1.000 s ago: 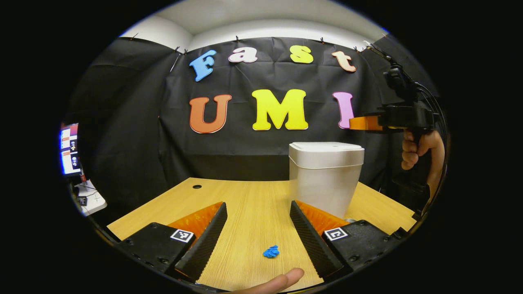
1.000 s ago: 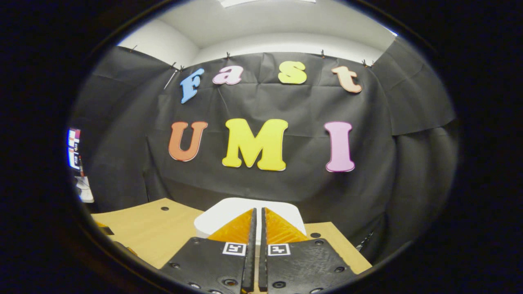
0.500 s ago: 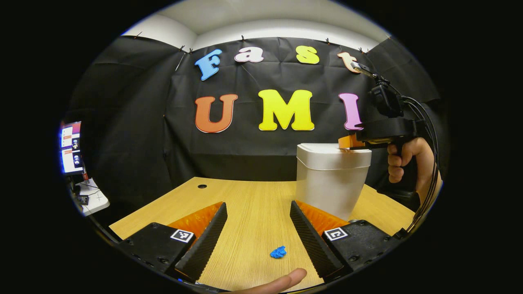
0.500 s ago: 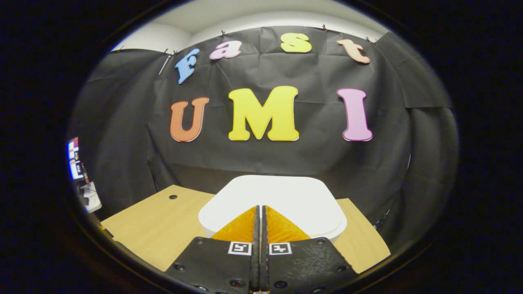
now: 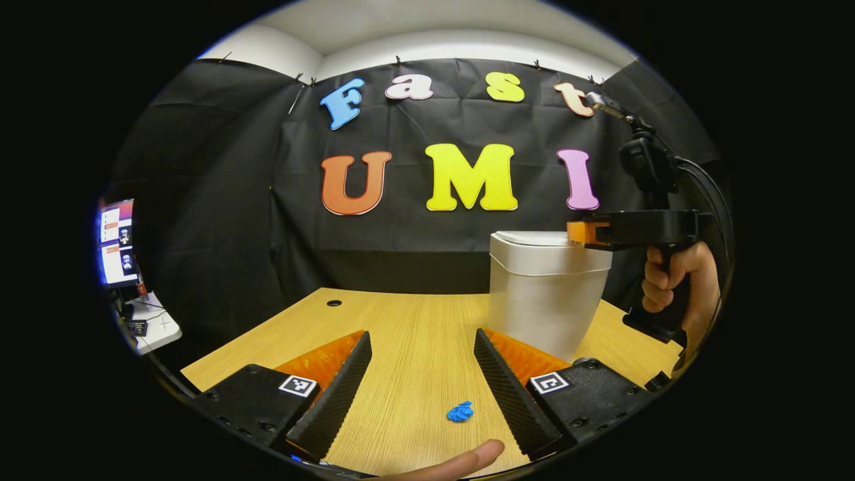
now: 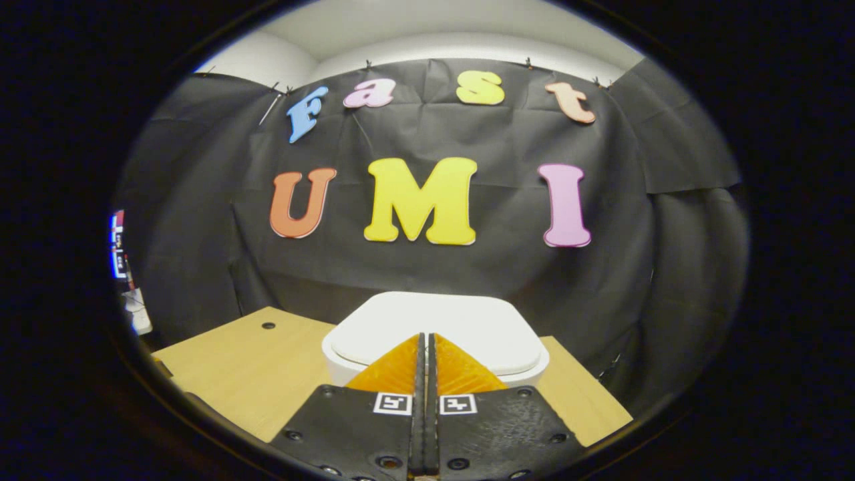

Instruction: Press the lid of the desktop garbage bin to open it, pick up the crumpled paper on the desktop and throw it into the bin, then pick up the pop can on the desktop and drop it into the bin, and finally close the garbage bin lid.

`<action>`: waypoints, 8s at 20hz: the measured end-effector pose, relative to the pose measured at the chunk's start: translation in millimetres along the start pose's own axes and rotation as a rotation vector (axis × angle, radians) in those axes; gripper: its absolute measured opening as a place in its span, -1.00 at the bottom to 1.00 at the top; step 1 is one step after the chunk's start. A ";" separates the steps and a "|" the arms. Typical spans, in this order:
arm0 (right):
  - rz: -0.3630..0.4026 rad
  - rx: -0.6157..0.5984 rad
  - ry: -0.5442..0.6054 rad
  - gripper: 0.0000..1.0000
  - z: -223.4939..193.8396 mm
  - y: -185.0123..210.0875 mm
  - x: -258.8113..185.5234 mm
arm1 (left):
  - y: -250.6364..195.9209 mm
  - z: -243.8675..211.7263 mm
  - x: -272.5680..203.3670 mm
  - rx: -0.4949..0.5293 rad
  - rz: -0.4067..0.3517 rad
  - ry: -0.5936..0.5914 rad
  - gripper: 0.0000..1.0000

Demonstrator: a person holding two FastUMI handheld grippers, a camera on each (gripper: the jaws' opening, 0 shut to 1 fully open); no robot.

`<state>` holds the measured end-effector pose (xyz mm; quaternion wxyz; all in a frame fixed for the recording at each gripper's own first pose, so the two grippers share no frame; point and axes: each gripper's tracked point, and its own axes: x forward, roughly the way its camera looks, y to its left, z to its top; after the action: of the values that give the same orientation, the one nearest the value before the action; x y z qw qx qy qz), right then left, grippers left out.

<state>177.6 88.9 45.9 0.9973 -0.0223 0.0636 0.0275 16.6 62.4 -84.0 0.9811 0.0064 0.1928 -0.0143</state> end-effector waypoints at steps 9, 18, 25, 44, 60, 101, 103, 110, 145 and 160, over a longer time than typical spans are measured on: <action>0.077 -0.039 -0.050 0.25 -19.6 35.2 -79.3 | 2.4 -10.0 11.1 -0.032 -0.016 0.039 0.99; 0.067 -0.013 -0.015 0.96 -64.7 17.2 -111.8 | -26.6 -61.7 34.3 -0.004 -0.093 0.195 0.97; 0.034 -0.037 0.041 0.90 -111.4 -6.4 -126.3 | -51.4 -123.7 54.8 -0.022 -0.195 0.408 0.91; 0.039 0.001 0.118 0.91 -151.7 -24.7 -132.6 | -56.4 -210.3 68.5 0.038 -0.200 0.631 0.40; 0.064 0.016 0.286 0.92 -223.4 5.5 -118.6 | -51.4 -166.0 66.7 0.042 -0.185 0.498 -0.26; 0.172 0.016 -0.044 0.60 -122.6 -41.7 -149.4 | -68.3 35.4 10.5 -0.009 -0.009 -0.096 -0.29; 0.149 0.012 -0.051 0.60 -124.1 -57.8 -150.4 | -95.2 61.7 27.5 -0.023 -0.049 -0.112 -0.29; 0.094 0.016 -0.039 0.60 -144.1 -92.2 -154.0 | -188.7 134.3 95.6 -0.016 -0.158 -0.206 -0.20; 0.047 0.067 0.094 0.60 -199.7 -116.8 -128.6 | -217.4 135.6 157.2 0.081 -0.219 -0.232 0.80; 0.047 -0.002 0.013 0.60 -141.8 -78.9 -144.4 | -112.7 52.9 41.6 0.016 -0.152 -0.201 0.90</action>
<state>21.3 -4.1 -72.9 0.9960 -0.0222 0.0704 0.0506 71.6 -52.3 -51.5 0.9915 -0.0017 0.0936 -0.0909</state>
